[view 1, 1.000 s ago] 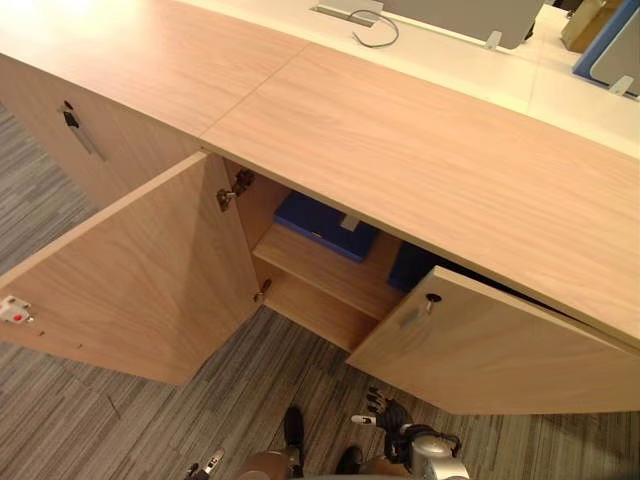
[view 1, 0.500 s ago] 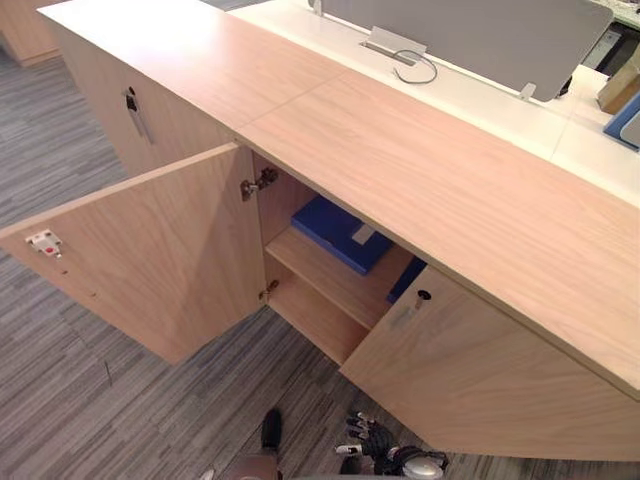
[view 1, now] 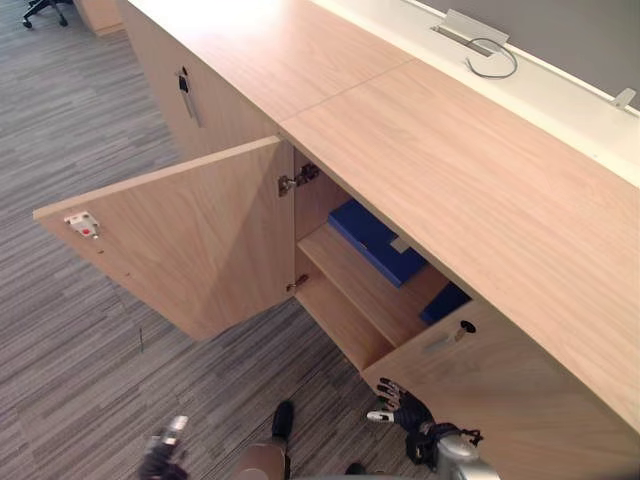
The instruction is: Walk over to the cabinet, pick up the folder, carry it to the office cabinet, place the folder inside the office cabinet, then close the office cabinet door
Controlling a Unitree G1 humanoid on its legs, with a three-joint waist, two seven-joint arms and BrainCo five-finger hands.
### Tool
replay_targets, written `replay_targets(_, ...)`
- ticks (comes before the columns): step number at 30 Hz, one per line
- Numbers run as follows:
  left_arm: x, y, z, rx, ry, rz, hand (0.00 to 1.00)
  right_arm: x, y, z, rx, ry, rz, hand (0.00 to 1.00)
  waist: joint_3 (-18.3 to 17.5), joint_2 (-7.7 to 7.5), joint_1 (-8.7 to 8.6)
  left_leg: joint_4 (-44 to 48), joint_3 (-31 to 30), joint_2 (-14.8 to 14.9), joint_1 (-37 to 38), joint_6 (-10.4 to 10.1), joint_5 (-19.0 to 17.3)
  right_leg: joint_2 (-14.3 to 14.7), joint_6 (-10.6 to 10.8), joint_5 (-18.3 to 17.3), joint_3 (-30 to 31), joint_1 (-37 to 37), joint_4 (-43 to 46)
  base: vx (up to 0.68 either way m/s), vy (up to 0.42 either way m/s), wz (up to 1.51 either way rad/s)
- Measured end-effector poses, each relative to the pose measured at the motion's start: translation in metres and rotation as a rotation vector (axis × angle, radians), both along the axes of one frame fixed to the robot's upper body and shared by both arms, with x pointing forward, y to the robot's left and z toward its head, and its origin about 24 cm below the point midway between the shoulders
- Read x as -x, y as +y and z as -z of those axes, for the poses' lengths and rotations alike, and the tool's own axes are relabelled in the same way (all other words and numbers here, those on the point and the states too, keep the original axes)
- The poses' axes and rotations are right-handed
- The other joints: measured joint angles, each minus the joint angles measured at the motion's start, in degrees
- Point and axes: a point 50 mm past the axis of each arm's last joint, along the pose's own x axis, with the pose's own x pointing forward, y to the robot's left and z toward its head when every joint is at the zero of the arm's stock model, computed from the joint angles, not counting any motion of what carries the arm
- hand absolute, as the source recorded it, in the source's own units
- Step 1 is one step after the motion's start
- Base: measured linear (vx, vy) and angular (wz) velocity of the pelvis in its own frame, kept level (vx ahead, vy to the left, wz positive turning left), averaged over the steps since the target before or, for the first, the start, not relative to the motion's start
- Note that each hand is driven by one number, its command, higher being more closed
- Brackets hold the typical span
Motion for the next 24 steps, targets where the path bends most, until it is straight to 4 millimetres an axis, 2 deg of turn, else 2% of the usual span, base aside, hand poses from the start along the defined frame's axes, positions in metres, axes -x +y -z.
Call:
replay_targets(2,-0.012,0.051,-0.031,-0.084,-0.116,-0.129,0.00,0.018,0.009,0.007,-0.037,0.052,0.016,0.00,0.01,-1.24,0.15,-2.92,-0.08,0.90,0.71,-0.29,2.19,0.91,-0.39,-0.11,-0.94,0.09,-0.52,0.04,-0.119,0.21)
replay_targets(3,-0.013,0.063,-0.040,-0.105,-0.138,-0.155,0.00,0.021,0.011,0.008,-0.043,0.060,0.013,0.00,-0.09,-1.64,0.29,-2.92,-0.09,0.99,0.74,-0.37,2.25,1.03,-0.46,-0.06,-0.85,0.14,-0.55,0.07,-0.132,0.07)
replay_targets(5,-0.026,0.109,-0.080,-0.210,-0.219,-0.205,0.00,0.030,0.018,0.011,-0.065,0.086,-0.011,0.00,-0.71,-2.59,0.29,-2.92,-0.14,1.19,1.39,-0.64,2.11,1.25,-0.73,0.12,0.11,0.65,-0.53,0.07,-0.072,0.00)
replay_targets(7,-0.034,0.125,-0.099,-0.256,-0.263,-0.218,0.00,0.030,0.020,0.011,-0.079,0.086,-0.015,0.00,-0.73,-2.61,0.38,-2.93,-0.04,1.36,1.89,-0.73,1.96,1.39,-1.10,0.36,0.46,1.03,-0.52,0.04,-0.042,-0.06)
replay_targets(10,-0.056,0.158,-0.157,-0.418,-0.341,-0.199,0.00,0.032,0.029,0.012,-0.123,0.090,-0.015,0.00,-0.82,-2.61,1.12,-2.96,1.33,2.06,3.01,-0.96,1.27,1.82,-1.70,0.80,3.21,1.30,-0.35,-0.01,-0.028,-0.23)
replay_targets(11,-0.058,0.162,-0.167,-0.453,-0.343,-0.191,0.00,0.033,0.030,0.012,-0.129,0.095,-0.017,0.00,-0.82,-2.57,1.15,-2.98,1.55,2.22,3.10,-1.05,1.10,1.93,-1.79,0.92,3.37,1.28,-0.35,-0.05,-0.045,-0.28)
replay_targets(13,-0.073,0.175,-0.202,-0.570,-0.353,-0.160,0.00,0.042,0.033,0.016,-0.142,0.124,-0.022,0.00,-0.84,-2.53,1.35,-2.98,2.47,2.85,3.54,-0.77,0.70,2.40,-1.93,1.20,4.53,1.31,-0.35,-0.07,-0.046,-0.23)
replay_targets(17,-0.097,0.182,-0.243,-0.736,-0.283,-0.066,0.00,0.052,0.036,0.019,-0.155,0.152,-0.018,0.00,-0.91,-2.36,1.18,-2.99,3.95,3.88,3.53,-0.80,0.70,3.15,-2.14,1.33,5.52,1.06,-0.41,-0.07,-0.039,-0.16)
replay_targets(20,-0.116,0.181,-0.259,-0.816,-0.204,0.015,0.00,0.052,0.035,0.019,-0.156,0.153,-0.011,0.00,-1.12,-1.99,1.05,-2.99,4.95,4.65,3.55,-0.86,0.73,3.70,-2.44,1.52,6.18,0.68,-0.56,-0.07,-0.040,-0.15)
replay_targets(24,-0.134,0.175,-0.264,-0.862,-0.125,0.108,0.00,0.051,0.033,0.020,-0.161,0.152,0.016,0.00,-1.20,-1.61,0.66,-2.99,6.02,5.30,3.53,-1.05,0.86,4.10,-2.68,1.67,6.56,0.28,-0.56,-0.04,-0.015,-0.09)
